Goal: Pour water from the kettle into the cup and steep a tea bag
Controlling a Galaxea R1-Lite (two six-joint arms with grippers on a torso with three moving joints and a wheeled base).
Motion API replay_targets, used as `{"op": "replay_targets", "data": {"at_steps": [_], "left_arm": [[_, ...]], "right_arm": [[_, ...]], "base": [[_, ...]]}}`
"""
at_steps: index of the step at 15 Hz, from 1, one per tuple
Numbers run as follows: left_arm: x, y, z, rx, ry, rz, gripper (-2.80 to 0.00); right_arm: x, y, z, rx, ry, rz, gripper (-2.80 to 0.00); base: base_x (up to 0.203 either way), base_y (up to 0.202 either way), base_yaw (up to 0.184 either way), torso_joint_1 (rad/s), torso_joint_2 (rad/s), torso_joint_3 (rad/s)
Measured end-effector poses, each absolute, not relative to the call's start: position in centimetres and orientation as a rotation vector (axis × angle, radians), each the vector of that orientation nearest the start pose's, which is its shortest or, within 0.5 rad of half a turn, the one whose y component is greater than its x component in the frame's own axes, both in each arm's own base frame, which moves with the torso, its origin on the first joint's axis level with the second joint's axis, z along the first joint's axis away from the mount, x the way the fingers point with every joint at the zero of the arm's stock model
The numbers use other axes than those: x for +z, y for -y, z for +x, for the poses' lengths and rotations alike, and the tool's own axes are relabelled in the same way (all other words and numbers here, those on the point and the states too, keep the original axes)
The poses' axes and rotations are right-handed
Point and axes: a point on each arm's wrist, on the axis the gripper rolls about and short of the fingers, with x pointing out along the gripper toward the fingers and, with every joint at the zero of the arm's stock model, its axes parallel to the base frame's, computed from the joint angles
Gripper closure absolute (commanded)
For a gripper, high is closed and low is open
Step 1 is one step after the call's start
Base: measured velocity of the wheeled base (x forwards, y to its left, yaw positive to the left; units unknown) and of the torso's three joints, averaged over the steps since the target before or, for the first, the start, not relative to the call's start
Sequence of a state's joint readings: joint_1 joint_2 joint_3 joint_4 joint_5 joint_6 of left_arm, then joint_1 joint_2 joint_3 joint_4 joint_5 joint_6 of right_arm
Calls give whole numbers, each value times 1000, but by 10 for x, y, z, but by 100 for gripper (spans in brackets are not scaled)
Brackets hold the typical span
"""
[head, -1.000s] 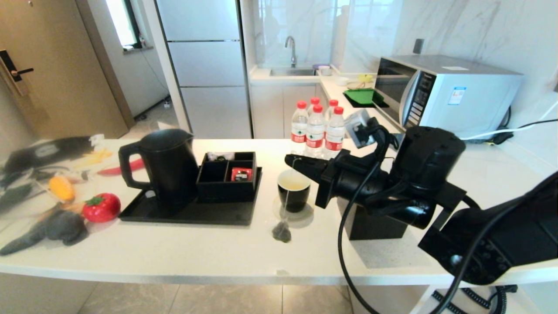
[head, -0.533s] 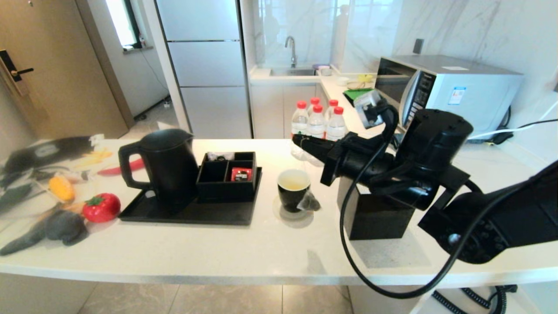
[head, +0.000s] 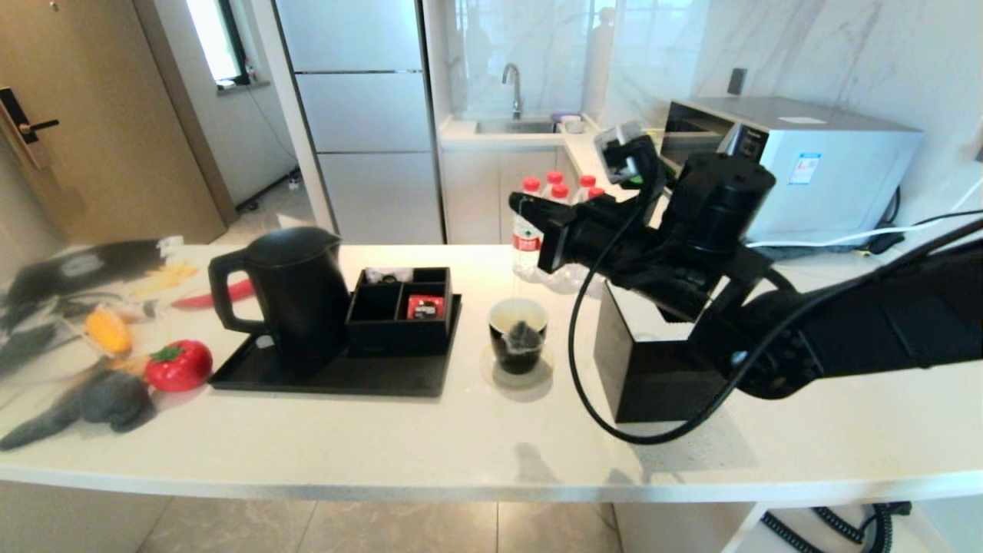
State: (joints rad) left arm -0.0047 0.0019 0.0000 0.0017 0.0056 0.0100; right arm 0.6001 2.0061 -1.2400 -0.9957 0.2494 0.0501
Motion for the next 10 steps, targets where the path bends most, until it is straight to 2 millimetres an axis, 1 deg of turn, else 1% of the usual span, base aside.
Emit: {"op": "replay_targets", "data": {"at_steps": [4,10], "left_arm": [[75,0,-23,1,-3,8,0],[75,0,-23,2,-4,8,0]], "right_arm": [[223,-239,352,788,216,83,0],[212,-235,384,739,214,77,0]], "base": [[0,0,0,0,0,0],[0,0,0,0,0,0]]}}
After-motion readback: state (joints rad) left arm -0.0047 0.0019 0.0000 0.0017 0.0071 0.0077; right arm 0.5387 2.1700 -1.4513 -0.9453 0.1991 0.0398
